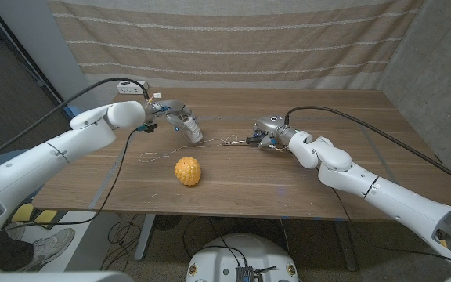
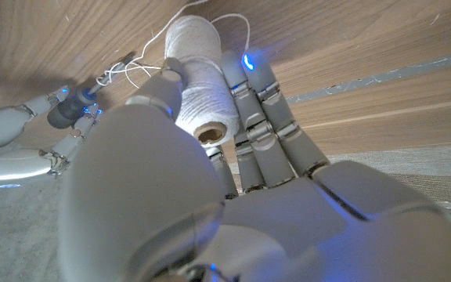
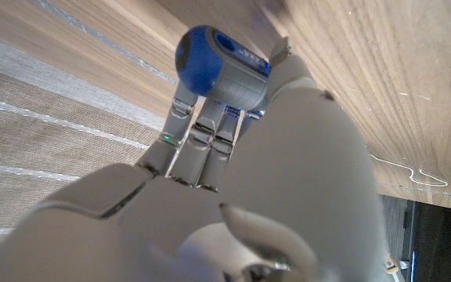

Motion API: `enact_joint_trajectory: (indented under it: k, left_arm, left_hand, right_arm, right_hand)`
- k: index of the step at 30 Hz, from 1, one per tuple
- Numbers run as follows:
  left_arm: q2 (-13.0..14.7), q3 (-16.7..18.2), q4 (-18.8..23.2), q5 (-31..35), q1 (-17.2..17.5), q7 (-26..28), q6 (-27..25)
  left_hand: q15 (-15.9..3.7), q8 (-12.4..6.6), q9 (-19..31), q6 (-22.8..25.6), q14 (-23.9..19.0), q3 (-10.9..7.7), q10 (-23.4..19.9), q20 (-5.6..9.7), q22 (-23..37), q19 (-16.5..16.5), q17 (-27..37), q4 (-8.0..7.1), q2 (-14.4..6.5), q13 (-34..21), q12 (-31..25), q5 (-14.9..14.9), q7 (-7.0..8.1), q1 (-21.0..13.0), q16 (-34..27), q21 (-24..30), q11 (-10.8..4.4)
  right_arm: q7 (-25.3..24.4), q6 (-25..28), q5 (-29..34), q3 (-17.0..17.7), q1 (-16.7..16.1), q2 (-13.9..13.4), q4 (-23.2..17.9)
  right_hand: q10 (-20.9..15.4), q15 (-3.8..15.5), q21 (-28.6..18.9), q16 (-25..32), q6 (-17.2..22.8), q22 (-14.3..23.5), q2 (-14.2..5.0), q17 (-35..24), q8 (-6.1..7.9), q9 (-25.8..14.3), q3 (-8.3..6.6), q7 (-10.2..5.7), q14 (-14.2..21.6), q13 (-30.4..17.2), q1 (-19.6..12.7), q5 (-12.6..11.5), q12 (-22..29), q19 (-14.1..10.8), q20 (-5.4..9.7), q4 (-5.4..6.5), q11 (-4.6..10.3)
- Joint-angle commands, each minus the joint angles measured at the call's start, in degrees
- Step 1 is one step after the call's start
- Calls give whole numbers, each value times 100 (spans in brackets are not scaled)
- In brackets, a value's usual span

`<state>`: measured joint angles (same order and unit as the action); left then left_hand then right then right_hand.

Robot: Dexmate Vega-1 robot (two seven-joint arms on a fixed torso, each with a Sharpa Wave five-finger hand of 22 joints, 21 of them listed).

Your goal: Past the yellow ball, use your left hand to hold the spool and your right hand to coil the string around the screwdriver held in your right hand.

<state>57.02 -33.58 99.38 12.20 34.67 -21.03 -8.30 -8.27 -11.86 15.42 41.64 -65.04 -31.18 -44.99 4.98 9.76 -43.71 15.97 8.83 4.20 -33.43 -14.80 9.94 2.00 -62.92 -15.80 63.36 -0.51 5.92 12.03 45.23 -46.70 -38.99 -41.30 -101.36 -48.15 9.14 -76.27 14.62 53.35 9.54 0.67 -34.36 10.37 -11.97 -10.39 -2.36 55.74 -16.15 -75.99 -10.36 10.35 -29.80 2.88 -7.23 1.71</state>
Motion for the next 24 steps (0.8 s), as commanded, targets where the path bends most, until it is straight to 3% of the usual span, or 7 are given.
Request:
enact_joint_trajectory:
  k: [1, 4, 5, 7, 12, 19, 24]
  left_arm:
    - [-30, -533, 191, 860, -439, -548, -358]
    - [-8, -519, 265, 979, -446, -580, -387]
    - [5, -492, 298, 994, -427, -558, -391]
    - [47, -417, 359, 1003, -366, -455, -331]
    - [143, -198, 459, 880, -235, -316, -231]
    - [315, 218, 485, 475, 90, 115, 173]
    - [388, 678, 339, -105, 508, 756, 826]
  left_hand:
    - [-322, 73, -2, 104, 1242, 170, 233, 255, -10, 570, 79, -143, -959, 157, 307, 6, -323, -622, 168, -246, -174]
    - [-149, 160, -48, -442, 2059, 339, 787, -70, -2, 1195, 36, -255, -826, 322, 454, 21, -191, -203, 403, -513, -157]
    - [35, 156, -71, -616, 2358, 414, 999, -205, 0, 1436, 20, -293, -789, 387, 464, 38, -166, -65, 454, -621, -112]
    - [251, 143, -137, -979, 2968, 566, 1360, -574, 11, 1995, -36, -339, -779, 555, 437, 74, -121, 165, 485, -894, -61]
    - [724, 190, -300, -2158, 4346, 1010, 2613, -1046, 17, 3084, -213, -562, -767, 950, 490, 120, -2, 808, 530, -1519, 88]
    - [1065, 205, -418, -3295, 5363, 1482, 3725, -1091, 25, 3784, -370, -848, -667, 1334, 451, 122, 98, 1579, 523, -2089, 122]
    - [1162, 196, -442, -3697, 5742, 1645, 4124, -1116, 31, 4085, -394, -1019, -717, 1479, 438, 106, 162, 1965, 528, -2339, 116]
  right_arm:
    - [213, 374, 276, -107, 63, 18, -29]
    - [282, 507, 311, -77, 60, -2, -98]
    - [302, 542, 294, -53, 57, -10, -119]
    - [322, 636, 262, 8, 38, -28, -181]
    - [413, 892, 169, 167, -3, -84, -395]
    - [406, 1076, -167, 424, -94, -131, -657]
    - [-259, 774, -789, 803, -341, -118, -689]
  right_hand:
    - [410, 232, 487, -288, -278, -34, -607, 236, 52, 25, 145, -130, -838, 72, -161, -101, 17, 436, 557, 222, 80]
    - [859, 173, 892, -352, -625, -37, -480, 373, 10, 56, 264, -236, -1397, 137, 247, -215, -14, 668, 346, 355, 140]
    - [972, 149, 995, -349, -747, -36, -419, 398, -8, 63, 312, -266, -1513, 152, 347, -244, -15, 751, 297, 381, 151]
    - [1267, 85, 1202, -339, -1042, -30, -332, 443, -26, 71, 426, -330, -1787, 186, 618, -321, -21, 845, 205, 481, 164]
    - [1812, -7, 1647, -337, -1688, -15, -98, 523, -28, 80, 759, -457, -2419, 240, 1248, -490, -7, 1164, -15, 723, 124]
    - [2396, -134, 2153, -308, -2373, 0, 205, 601, -8, 81, 1233, -514, -3082, 283, 1955, -643, 20, 1555, -283, 983, 133]
    - [2528, -344, 2306, -282, -2501, -1, 79, 643, 21, 83, 1316, -408, -3263, 300, 2209, -743, 49, 1533, -598, 1135, -45]
